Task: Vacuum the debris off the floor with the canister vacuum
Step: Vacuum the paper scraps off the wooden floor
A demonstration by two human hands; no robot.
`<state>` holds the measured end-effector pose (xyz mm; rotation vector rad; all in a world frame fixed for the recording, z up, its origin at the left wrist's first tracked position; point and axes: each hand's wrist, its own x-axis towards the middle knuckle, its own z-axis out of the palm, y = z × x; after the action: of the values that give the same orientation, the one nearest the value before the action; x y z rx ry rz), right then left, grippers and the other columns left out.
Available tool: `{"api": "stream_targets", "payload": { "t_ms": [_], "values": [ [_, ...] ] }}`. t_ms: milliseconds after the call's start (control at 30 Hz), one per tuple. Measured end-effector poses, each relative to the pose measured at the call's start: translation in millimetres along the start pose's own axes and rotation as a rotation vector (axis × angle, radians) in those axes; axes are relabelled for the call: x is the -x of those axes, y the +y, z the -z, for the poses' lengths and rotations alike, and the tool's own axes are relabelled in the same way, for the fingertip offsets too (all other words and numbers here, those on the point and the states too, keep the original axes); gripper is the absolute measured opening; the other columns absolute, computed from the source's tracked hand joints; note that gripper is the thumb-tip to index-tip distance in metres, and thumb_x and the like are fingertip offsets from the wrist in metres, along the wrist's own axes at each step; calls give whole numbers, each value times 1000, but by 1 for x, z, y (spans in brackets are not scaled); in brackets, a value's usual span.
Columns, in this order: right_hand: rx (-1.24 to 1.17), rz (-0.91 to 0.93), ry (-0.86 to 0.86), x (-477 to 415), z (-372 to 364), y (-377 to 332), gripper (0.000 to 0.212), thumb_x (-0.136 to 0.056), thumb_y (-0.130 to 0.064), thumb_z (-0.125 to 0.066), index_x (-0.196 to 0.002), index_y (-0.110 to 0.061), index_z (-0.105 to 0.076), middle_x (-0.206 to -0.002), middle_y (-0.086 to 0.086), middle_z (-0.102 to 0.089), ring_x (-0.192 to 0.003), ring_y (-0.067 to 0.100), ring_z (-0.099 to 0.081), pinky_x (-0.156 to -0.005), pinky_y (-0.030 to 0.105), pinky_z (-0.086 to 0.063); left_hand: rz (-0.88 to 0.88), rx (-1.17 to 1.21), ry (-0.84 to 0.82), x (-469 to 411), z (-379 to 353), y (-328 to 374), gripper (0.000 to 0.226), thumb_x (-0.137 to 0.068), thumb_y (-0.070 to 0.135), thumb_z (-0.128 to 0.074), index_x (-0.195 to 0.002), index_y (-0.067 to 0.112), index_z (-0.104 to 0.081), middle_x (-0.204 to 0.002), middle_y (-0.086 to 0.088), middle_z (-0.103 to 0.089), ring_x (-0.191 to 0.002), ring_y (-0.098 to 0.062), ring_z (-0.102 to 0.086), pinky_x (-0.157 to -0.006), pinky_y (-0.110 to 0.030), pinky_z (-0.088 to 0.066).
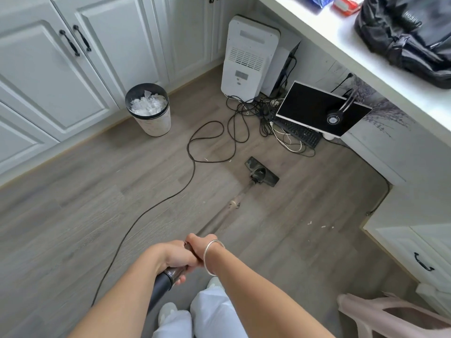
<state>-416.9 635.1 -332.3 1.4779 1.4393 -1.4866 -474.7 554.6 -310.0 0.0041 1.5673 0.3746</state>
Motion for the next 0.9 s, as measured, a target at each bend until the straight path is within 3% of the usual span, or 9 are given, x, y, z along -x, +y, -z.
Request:
{"api": "stream_targets", "payload": {
  "t_ms": [400, 500, 600, 700, 900],
  "values": [
    [-33, 74, -38, 24, -80, -12, 25, -83, -32, -57, -86, -7, -56, -59, 2, -47, -50, 17, -46, -43, 23, -37, 14, 56, 59, 38, 45, -59, 10, -82, -3, -48, -76, 4, -46, -54, -9, -44, -34, -14, -47, -37, -19, -43],
    [-38, 68, -23, 23, -92, -16, 27, -80, -34, -58, -83, -8, -56, -67, 5, -54, -57, 22, -53, -46, 24, -39, -2, 93, 67, 43, 50, -65, 16, -82, -7, -46, -70, 4, -48, -53, -8, -44, -34, -15, -46, -36, -18, -42],
    [-35, 77, -4, 23, -102, -17, 29, -79, -34, -59, -90, -7, -57, -80, 9, -58, -49, 18, -47, -43, 21, -36, -17, 112, 79, 46, 53, -72, 17, -82, -7, -45, -70, 5, -48, -53, -9, -44, -35, -16, -46, -36, -17, -41],
    [-30, 96, 19, 24, -109, -20, 30, -77, -34, -59, -89, -7, -60, -79, 10, -59, -48, 19, -47, -44, 22, -37, -33, 104, 93, 46, 59, -76, 17, -83, -5, -46, -69, 5, -49, -49, -8, -45, -35, -15, -47, -36, -18, -42],
    [1, 98, 22, 19, -116, -36, 51, -69, -39, -60, -102, -1, -65, -82, 11, -62, -68, 28, -59, -60, 31, -47, -48, 118, 114, 42, 70, -74, 16, -82, -3, -49, -69, 6, -49, -52, -9, -46, -38, -17, -48, -40, -21, -42]
  ]
}}
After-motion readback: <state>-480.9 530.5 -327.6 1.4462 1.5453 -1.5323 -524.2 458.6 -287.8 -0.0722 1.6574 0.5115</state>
